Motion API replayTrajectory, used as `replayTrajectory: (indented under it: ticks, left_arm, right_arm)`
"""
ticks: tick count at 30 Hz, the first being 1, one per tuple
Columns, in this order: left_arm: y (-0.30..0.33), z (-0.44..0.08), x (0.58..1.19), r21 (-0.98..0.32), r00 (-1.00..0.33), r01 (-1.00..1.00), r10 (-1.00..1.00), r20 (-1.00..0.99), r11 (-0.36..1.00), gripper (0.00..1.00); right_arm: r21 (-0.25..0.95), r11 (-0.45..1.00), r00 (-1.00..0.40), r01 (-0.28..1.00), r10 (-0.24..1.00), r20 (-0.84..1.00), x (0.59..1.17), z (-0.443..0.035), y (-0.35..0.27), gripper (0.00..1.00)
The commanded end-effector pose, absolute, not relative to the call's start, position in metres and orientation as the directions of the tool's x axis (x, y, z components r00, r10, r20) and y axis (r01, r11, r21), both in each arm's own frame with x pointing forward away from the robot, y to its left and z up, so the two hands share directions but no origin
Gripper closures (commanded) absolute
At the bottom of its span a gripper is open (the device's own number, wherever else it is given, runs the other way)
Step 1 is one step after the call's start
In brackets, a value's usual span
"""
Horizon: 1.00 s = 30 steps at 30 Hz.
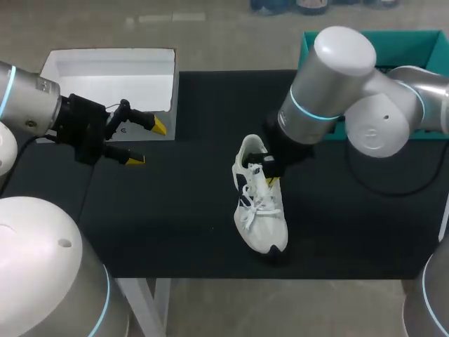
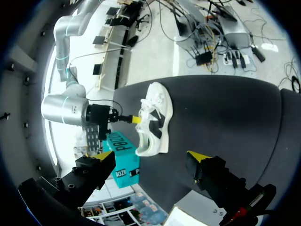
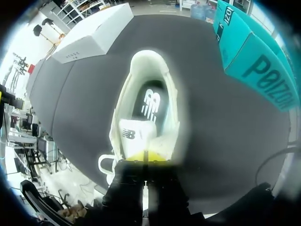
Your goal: Take the shoe out of the shoebox, open the shoe tongue, remove and reinsert the insole, then place the shoe into the shoebox
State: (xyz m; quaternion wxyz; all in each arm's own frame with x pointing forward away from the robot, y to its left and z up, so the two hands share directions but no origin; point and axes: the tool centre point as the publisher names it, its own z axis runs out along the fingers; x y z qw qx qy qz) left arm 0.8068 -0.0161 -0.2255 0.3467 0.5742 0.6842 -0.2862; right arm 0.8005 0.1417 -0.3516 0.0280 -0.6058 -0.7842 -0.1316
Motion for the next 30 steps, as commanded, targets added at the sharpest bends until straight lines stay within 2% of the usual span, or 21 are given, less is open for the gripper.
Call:
replayTrajectory:
  ticks: [1, 11, 14, 18, 21, 25, 26, 27, 30]
  left_arm:
    - [-0.016, -0.225, 0.806, 0.007, -0.1, 0.984, 0.591, -0.801, 0.177, 0.0]
    - [-0.016, -0.225, 0.806, 0.007, -0.1, 0.984, 0.591, -0.801, 0.177, 0.0]
    - [-0.016, -0.225, 0.806, 0.007, -0.1, 0.984, 0.591, -0.801, 0.177, 0.0]
    - [-0.016, -0.225, 0.806, 0.007, -0.1, 0.984, 0.591, -0.801, 0.177, 0.0]
    - [-0.016, -0.225, 0.806, 0.007, -0.1, 0.984, 0.591, -0.801, 0.177, 0.0]
    - [-0.016, -0.225, 0.806, 0.007, -0.1, 0.984, 0.591, -0.801, 0.177, 0.0]
    - [-0.016, -0.225, 0.806, 0.007, -0.1, 0.984, 0.591, -0.801, 0.177, 0.0]
    - [-0.016, -0.225, 0.806, 0.007, -0.1, 0.984, 0.591, -0.801, 0.177, 0.0]
    - [-0.016, -0.225, 0.806, 0.007, -0.1, 0.984, 0.591, -0.801, 0.177, 0.0]
  right_arm:
    - [0.183, 0.23, -0.265, 0.956, 0.943, 0.2, 0.799, -0.345, 0.141, 1.0]
    - [0.232, 0.223, -0.267, 0.947, 0.946, 0.182, 0.797, -0.316, 0.128, 1.0]
    - [0.249, 0.254, -0.305, 0.935, 0.932, 0.195, 0.803, -0.31, 0.127, 1.0]
    - [0.259, 0.471, -0.523, 0.843, 0.832, 0.186, 0.806, -0.309, 0.13, 1.0]
    - [0.271, 0.564, -0.613, 0.78, 0.776, 0.151, 0.809, -0.307, 0.127, 1.0]
    - [0.252, 0.625, -0.665, 0.739, 0.738, 0.118, 0.809, -0.308, 0.126, 1.0]
    - [0.258, 0.629, -0.667, 0.733, 0.74, 0.091, 0.808, -0.308, 0.128, 0.78]
    - [0.265, 0.626, -0.669, 0.733, 0.735, 0.112, 0.808, -0.306, 0.13, 0.0]
    - [0.265, 0.626, -0.669, 0.733, 0.735, 0.112, 0.808, -0.306, 0.13, 0.0]
